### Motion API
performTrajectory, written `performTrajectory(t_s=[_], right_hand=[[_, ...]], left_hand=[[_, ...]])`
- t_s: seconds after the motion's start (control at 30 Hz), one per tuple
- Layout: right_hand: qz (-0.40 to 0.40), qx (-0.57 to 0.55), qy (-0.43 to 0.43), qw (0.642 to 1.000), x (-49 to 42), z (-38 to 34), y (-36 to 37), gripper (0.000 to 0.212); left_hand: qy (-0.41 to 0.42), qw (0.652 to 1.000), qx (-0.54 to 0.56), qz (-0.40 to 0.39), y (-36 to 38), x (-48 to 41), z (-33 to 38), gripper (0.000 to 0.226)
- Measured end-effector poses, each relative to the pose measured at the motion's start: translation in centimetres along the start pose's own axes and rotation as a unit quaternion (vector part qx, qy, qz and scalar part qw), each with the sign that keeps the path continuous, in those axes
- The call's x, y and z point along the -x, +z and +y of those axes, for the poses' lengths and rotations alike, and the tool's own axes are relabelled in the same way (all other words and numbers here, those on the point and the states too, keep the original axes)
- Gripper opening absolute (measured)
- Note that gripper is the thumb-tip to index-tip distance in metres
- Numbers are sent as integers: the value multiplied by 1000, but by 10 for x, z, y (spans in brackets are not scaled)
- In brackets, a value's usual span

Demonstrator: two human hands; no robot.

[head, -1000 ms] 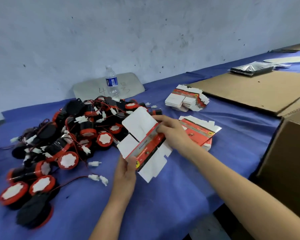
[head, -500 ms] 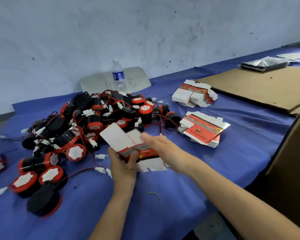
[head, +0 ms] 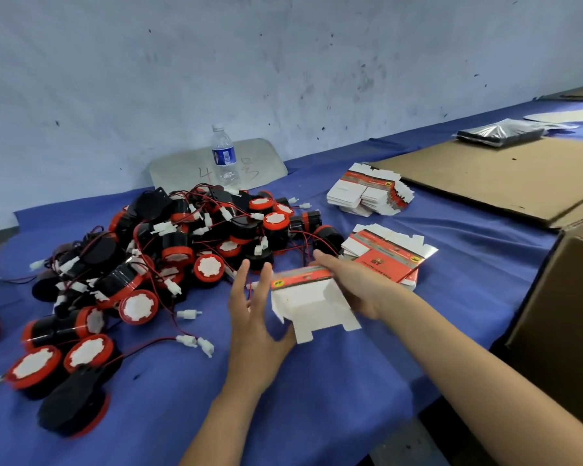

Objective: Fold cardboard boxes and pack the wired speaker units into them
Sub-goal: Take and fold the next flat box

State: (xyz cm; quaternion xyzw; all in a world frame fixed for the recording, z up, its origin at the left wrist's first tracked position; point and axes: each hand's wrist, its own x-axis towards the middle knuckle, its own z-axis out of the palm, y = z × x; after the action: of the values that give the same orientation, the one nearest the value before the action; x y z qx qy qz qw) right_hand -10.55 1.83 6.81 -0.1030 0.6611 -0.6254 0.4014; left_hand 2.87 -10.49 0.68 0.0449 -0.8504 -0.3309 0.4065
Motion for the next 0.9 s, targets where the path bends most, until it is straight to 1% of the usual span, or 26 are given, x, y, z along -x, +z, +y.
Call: performTrajectory(t_s=[0.07,0.1,0.13,0.23,0.3,0.37,0.47,0.53,0.63,0.73,0.8,0.83,0.9], right_hand=[[-14,54,7,998,3,-1,2,38],[-20,61,3,998,4,-1,3,39],[-25,60,-14,998,5,-1,3,41],[-21,58,-111,992,16,1,6,57],[-38,20,-143,989,22,6,9,60],[-45,-21,-159,986,26,12,14,69],[-43,-47,-203,977,29,21,26,83],[-44,-56,-229,971,28,24,34,84],[-6,-44,-263,964,26,27,43,79],[61,-44,-309,948,21,30,50,91],[88,-63,-325,940,18,31,56,96],[97,-69,-326,938,15,32,59,96],[107,-62,-337,933,11,35,63,96]], left_hand=[[13,1000,-1,-22,0,1,1,83],[13,999,15,-25,0,2,1,80],[0,999,44,-20,0,3,0,76],[-65,988,139,17,-3,5,2,62],[-99,976,189,35,-5,5,3,56],[-122,967,221,45,-5,3,3,55],[-148,956,246,55,-4,3,2,59],[-158,955,246,52,-4,2,2,66],[-141,960,239,28,-5,2,4,79],[-126,962,242,21,-7,2,5,93],[-124,959,252,26,-8,0,6,100],[-120,959,255,29,-8,-1,7,97],[-111,959,257,46,-8,0,7,75]])
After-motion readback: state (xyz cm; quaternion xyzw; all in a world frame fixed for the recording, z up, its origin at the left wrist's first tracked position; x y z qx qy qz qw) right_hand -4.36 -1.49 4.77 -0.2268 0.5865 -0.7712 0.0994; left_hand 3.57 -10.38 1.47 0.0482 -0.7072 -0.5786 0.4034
